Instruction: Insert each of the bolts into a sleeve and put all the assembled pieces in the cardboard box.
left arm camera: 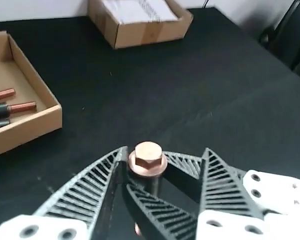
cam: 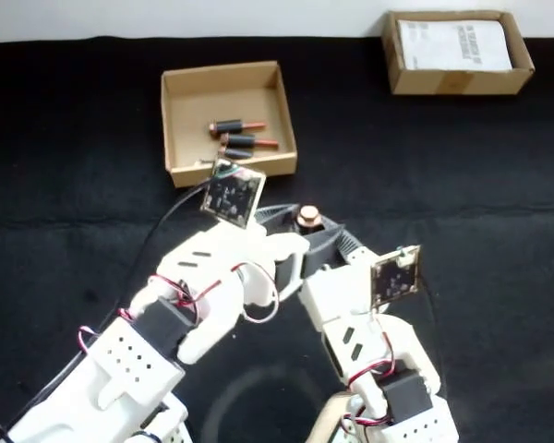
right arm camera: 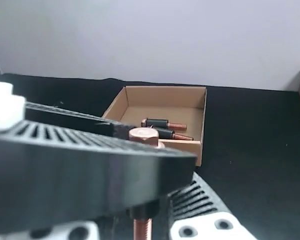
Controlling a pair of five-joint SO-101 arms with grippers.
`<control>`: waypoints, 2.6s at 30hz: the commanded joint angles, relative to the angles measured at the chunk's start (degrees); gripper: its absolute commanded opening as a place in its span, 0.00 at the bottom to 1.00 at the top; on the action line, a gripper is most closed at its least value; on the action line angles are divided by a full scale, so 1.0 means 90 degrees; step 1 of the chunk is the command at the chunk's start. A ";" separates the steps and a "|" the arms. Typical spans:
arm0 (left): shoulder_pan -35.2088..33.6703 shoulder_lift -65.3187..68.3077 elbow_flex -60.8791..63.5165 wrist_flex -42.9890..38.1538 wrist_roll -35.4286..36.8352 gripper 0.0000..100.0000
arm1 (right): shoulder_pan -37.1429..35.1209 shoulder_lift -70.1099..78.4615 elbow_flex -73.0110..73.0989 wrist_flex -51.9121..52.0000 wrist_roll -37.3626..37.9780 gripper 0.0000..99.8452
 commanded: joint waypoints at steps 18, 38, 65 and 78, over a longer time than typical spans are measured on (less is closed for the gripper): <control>-0.0396 -0.3756 -0.0142 0.2686 -0.0244 0.01 | 0.0708 0.3463 -0.4010 0.0044 0.0547 0.01; -0.4850 -0.5221 0.4303 -0.1709 -0.1241 0.01 | -0.0669 1.0437 -1.0212 0.1324 0.4151 0.01; -0.5885 -0.5231 0.4635 -0.0176 -0.1221 0.01 | -0.0396 1.7890 -1.6728 0.2554 0.7502 0.01; -0.5856 -0.5231 0.4635 -0.0020 -0.1221 0.01 | -0.0435 1.7792 -1.8759 0.5250 0.4777 0.30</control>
